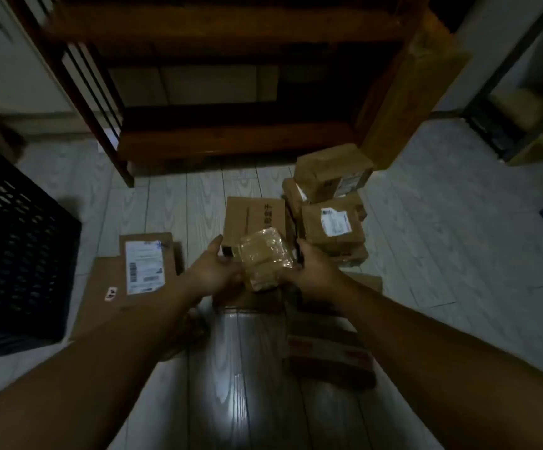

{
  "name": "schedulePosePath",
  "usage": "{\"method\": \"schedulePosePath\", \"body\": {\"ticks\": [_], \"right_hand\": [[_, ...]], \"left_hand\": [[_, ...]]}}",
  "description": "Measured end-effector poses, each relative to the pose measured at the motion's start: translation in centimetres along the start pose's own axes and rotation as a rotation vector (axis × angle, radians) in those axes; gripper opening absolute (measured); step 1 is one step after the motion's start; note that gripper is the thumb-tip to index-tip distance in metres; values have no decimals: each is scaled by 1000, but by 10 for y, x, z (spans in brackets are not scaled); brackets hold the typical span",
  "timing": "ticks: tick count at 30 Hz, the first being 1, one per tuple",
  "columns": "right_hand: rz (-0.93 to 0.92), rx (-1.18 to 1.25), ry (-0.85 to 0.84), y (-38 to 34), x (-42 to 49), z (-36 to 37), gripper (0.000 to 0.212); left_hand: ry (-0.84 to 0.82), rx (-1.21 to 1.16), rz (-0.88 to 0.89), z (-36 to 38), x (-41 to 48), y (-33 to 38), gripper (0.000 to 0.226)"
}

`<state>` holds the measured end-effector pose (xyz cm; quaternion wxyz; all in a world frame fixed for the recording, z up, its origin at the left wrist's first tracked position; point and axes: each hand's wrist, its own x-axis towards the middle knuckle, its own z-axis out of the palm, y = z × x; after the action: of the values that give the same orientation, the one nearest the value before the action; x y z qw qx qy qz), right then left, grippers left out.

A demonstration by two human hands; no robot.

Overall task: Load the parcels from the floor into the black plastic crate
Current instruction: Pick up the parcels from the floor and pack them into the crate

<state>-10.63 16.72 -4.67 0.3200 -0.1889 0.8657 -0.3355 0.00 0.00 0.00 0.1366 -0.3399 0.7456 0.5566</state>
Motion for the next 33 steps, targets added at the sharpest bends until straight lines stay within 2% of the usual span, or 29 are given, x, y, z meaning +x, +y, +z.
{"method": "schedulePosePath", "body": {"ticks": [4, 8, 11, 13, 16, 19, 22, 25, 27, 28, 31, 33], "right_hand": [[43, 33, 0, 18, 18, 27, 66], [74, 75, 24, 28, 33, 46, 51], [159, 124, 101, 33, 38, 53, 62], [234, 192, 93, 39, 40, 57, 68], [257, 317, 105, 33, 35, 56, 57], [222, 368, 134, 10, 17, 40, 59], [172, 385, 127, -38, -14, 11, 57], [92, 365, 118, -109, -55, -33, 68], [42, 351, 84, -167, -86, -67, 70], [15, 351, 69, -195, -101, -85, 68], [-34, 384, 79, -282, -153, -134, 54], [-53, 396, 87, -337, -190, -159, 52]], "left_hand": [[-23, -165, -94, 30, 36, -33, 78], [-66, -255, -157, 40, 63, -54, 42], [-103, -296, -155, 42, 67, -60, 56], [-118, -343, -148, 42, 61, -60, 65], [-83, -420, -114, 43, 54, -63, 67], [24, -474, -62, 36, 41, -52, 64], [115, -479, -8, 9, 9, -15, 60], [121, -480, 37, -36, -44, 43, 68], [81, -442, 48, -72, -86, 86, 54], [67, -420, 58, -90, -108, 108, 47], [36, -403, 88, -144, -174, 171, 56], [34, -378, 116, -178, -222, 209, 58]]}}
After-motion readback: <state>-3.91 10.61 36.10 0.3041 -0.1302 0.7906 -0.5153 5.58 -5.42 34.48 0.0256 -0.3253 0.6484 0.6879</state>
